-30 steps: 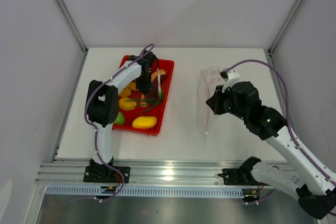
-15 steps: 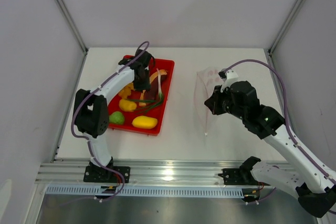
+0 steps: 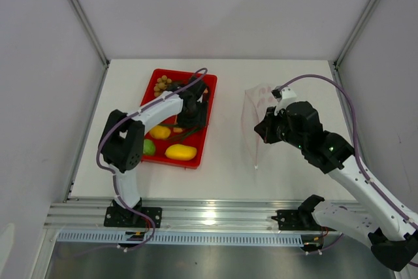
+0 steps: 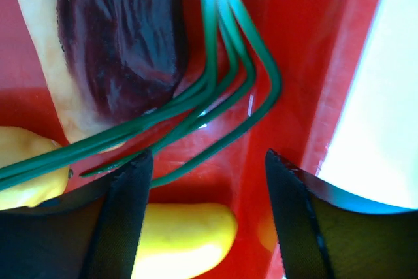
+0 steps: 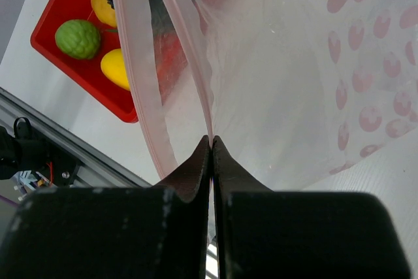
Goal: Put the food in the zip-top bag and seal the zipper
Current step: Pick up the fake vegetable from the bin.
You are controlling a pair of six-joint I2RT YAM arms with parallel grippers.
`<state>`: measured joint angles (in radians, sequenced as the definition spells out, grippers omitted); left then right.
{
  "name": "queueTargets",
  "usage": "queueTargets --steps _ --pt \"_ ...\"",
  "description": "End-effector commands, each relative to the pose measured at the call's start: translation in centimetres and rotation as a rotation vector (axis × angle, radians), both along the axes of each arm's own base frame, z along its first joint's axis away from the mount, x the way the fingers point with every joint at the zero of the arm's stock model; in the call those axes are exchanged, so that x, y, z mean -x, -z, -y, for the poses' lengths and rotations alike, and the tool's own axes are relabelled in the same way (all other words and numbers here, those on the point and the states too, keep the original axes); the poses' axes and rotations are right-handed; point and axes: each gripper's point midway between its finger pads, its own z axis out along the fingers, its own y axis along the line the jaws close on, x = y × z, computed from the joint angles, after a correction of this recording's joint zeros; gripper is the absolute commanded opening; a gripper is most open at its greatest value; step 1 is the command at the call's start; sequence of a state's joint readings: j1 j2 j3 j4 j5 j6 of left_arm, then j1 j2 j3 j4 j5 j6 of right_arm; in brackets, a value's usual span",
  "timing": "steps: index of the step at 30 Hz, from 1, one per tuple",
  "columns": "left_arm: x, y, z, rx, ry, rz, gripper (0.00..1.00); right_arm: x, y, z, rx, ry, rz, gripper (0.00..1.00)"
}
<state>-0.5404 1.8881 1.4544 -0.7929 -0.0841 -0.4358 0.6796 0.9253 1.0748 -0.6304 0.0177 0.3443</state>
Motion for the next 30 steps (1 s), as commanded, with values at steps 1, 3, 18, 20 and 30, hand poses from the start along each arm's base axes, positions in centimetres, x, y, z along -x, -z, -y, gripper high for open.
queueTargets --steps 1,3,18,20,30 --pt "-0.7 0.6 -0.1 -0.025 -0.001 0.022 0.73 0.3 -0.2 -0.1 -0.019 -0.008 0.009 0.0" --pt "-1.3 0.5 -0.7 -0.064 -0.005 0.046 0.78 0.4 -0.2 -0.1 -0.02 -0.008 0.013 0.0" --pt "-3.9 -0.3 -4.1 -0.32 0.058 0.121 0.73 0.1 0.4 -0.2 -0.009 -0.013 0.015 0.0" --pt "-4.3 -0.2 -4.2 -0.337 0.069 0.125 0.72 0.0 0.6 -0.3 -0.009 -0.011 0.013 0.0" --pt "-4.6 -0.4 -3.9 -0.341 0.155 0.14 0.81 -0.2 1.0 -0.5 -0.002 -0.014 0.009 0.0"
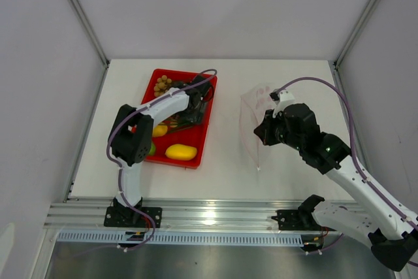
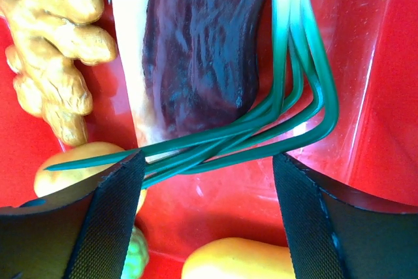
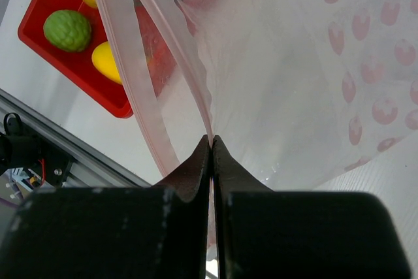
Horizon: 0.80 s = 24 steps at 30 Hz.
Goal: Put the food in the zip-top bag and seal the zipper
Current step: Pick up the fake vegetable from the bin.
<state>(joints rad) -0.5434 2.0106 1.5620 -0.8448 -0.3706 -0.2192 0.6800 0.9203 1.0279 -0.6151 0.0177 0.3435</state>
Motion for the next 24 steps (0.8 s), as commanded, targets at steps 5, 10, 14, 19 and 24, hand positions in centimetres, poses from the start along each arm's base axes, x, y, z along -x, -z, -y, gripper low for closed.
queueTargets --steps 5,10,14,19,24 --pt "-1.5 -2.5 1.5 0.043 0.1 0.119 0.82 -0.2 -0.3 -1.1 -0.028 -0.037 0.013 0.0" --pt "-2.3 -2.6 2.4 0.052 0.185 0.122 0.82 -0.2 -0.4 -1.0 -0.025 -0.034 0.013 0.0" --pt "-2.7 -1.9 2.2 0.003 0.204 0.085 0.79 -0.2 -0.6 -0.9 -0.021 -0.031 0.02 0.0" --pt "-2.7 -0.2 2.1 -0.029 0.214 0.018 0.7 -0.3 -0.5 -0.9 -0.017 -0.03 0.022 0.0" --pt "-1.9 0.9 2.9 0.021 0.212 -0.019 0.59 -0.3 -0.5 -0.9 -0.017 -0.03 0.022 0.0"
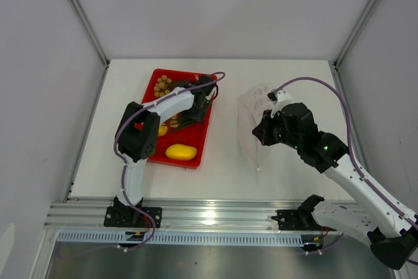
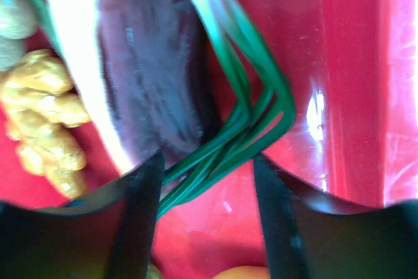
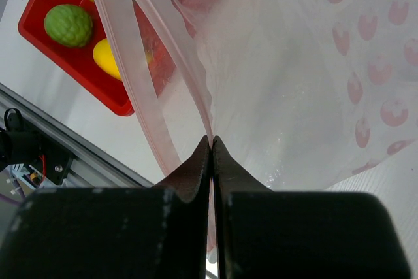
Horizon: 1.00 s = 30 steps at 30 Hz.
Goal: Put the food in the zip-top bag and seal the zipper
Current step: Pick up the fake vegetable from the bin.
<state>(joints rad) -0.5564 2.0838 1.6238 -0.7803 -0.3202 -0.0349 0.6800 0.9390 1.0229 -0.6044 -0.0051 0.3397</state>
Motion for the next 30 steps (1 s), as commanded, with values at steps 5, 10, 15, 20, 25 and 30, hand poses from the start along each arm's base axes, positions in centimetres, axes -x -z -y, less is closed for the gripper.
queueTargets --steps 5,10,15,20,25,30 --pt "1.3 0.7 1.2 0.066 -0.014 -0.05 0.27 -0.3 -1.2 -0.5 -0.026 -0.008 0.039 0.0" --pt "1.9 0.0 1.0 0.101 -0.079 -0.017 0.08 -0.4 -1.1 -0.8 -0.031 -0.015 0.031 0.0" --pt "2.4 -1.7 0.7 0.139 -0.145 0.027 0.01 -0.5 -1.1 -1.0 -0.037 -0.011 0.022 0.0" --pt "3.4 -6.7 0.5 0.235 -0.211 0.106 0.01 -1.0 -0.9 -1.0 -0.024 0.018 -0.016 0.0" --pt "5.8 -13.3 1.4 0.419 -0.18 0.156 0.0 -1.7 -1.0 -0.5 0.004 0.068 -0.032 0.0" --pt "11.0 -19.8 4.0 0.717 -0.007 0.149 0.01 -2.3 -1.2 0.0 0.037 0.074 -0.036 0.0"
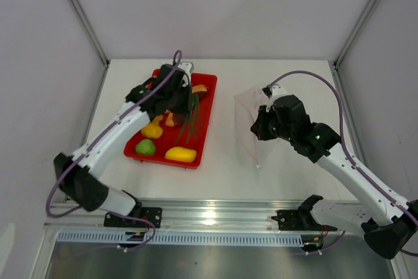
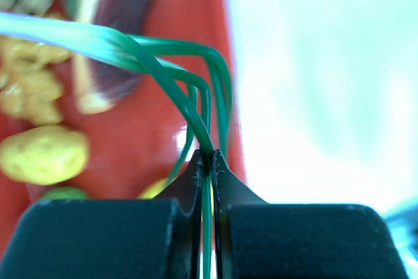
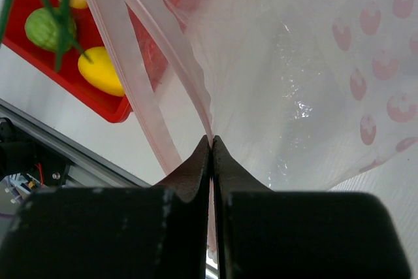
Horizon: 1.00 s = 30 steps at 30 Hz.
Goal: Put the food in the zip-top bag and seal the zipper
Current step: Pick up the fake vegetable from the bin, then place the fake vegetable in the zipper food storage bag.
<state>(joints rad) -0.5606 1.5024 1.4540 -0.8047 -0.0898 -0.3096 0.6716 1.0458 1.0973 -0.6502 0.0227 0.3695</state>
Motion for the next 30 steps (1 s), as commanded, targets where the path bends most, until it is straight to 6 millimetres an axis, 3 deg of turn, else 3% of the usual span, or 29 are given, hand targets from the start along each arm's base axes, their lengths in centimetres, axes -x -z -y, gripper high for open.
queueTargets --steps 1,5,10,13,20,30 --pt "4.9 -4.3 2.7 0.224 0.17 0.005 0.01 -0.9 -1.7 0.5 0.01 0.022 0.033 0.0" --pt "11.0 -6.7 5.4 0.377 0.385 -0.002 0.01 -1.2 -1.2 0.8 0.033 0.014 0.028 0.0" --pt "17.3 -8.7 6.4 0.504 0.57 0.036 0.01 -1.8 0.0 0.9 0.065 0.01 -0.006 0.0" --pt "22.0 -10.8 7.1 0.575 0.726 0.064 0.01 -2.2 0.7 0.7 0.085 0.002 -0.018 0.0" --pt "27.5 -13.5 7.2 0.71 0.904 0.066 0.01 -2.1 1.9 0.0 0.105 -0.054 -0.047 0.0" --pt "30.8 -13.8 7.7 0.852 1.09 0.022 0.01 0.1 1.3 -2.0 0.028 -0.191 -0.06 0.0"
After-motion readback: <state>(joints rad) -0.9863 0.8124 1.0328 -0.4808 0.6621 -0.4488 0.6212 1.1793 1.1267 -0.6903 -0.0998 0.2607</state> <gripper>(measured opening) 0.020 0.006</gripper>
